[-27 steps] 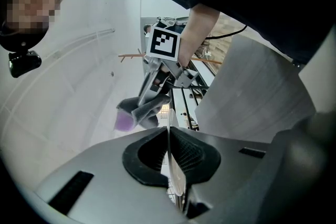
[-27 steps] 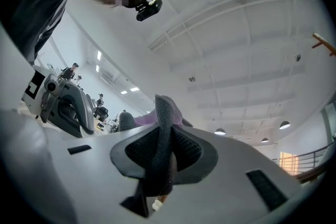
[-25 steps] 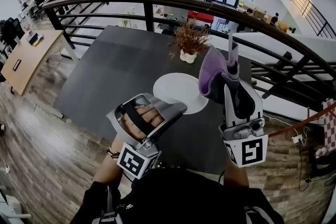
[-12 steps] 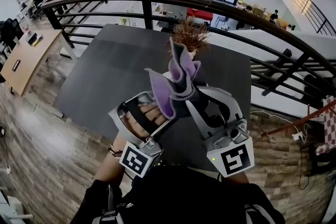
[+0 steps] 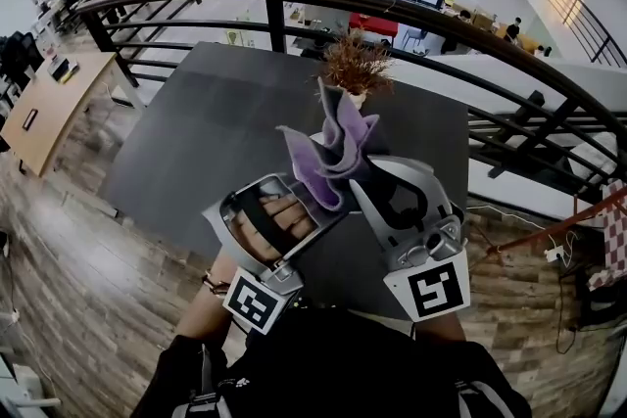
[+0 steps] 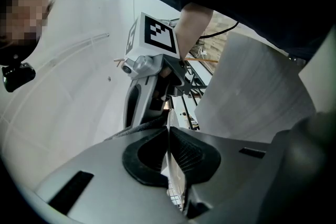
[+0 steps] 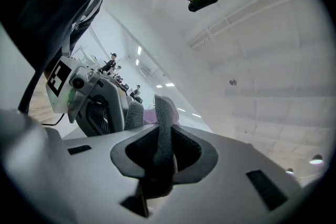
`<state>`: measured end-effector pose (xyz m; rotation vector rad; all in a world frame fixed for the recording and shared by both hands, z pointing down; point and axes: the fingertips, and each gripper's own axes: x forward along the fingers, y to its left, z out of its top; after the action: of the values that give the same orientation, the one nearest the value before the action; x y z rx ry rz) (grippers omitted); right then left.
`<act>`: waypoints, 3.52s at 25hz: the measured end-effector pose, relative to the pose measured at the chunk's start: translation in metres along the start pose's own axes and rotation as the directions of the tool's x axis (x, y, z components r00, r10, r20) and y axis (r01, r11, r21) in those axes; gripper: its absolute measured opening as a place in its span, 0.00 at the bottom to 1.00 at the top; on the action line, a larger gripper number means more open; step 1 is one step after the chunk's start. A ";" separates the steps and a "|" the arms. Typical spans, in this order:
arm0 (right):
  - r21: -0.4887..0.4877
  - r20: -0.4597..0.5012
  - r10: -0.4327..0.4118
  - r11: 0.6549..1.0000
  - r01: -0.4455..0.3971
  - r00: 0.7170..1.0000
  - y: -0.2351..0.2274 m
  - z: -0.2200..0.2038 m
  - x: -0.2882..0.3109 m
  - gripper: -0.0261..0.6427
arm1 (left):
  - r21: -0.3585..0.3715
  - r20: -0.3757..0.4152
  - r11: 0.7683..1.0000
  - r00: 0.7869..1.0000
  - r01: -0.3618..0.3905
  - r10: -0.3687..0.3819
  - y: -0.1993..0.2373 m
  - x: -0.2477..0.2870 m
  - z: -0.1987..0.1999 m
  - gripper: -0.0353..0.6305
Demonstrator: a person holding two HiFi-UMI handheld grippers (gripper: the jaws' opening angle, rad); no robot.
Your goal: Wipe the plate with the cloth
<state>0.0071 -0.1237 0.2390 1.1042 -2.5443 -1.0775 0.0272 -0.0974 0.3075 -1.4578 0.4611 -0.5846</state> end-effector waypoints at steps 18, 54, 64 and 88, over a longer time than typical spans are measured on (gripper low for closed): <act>0.062 -0.104 -0.095 0.993 0.102 0.990 -0.027 -0.043 -0.019 0.15 | 0.009 0.015 1.000 1.000 -0.018 0.017 0.008 -0.007 0.010 0.08; 0.061 -0.084 -0.140 0.988 0.145 0.987 -0.061 -0.033 -0.028 0.15 | 0.021 0.035 1.000 0.999 0.023 -0.024 -0.008 -0.003 0.019 0.08; -0.055 -0.041 0.212 0.975 -0.214 0.976 0.014 0.001 0.018 0.15 | 0.026 0.050 0.998 0.997 0.053 -0.054 -0.016 0.001 0.021 0.08; 0.015 -0.178 0.199 0.980 -0.199 0.964 0.000 -0.055 0.011 0.14 | 0.048 0.064 0.998 0.997 0.042 -0.045 -0.008 0.003 0.034 0.08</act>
<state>0.0217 -0.1620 0.2774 0.8777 -2.4478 -0.8890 0.0497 -0.0733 0.3182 -1.4409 0.3631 -0.5777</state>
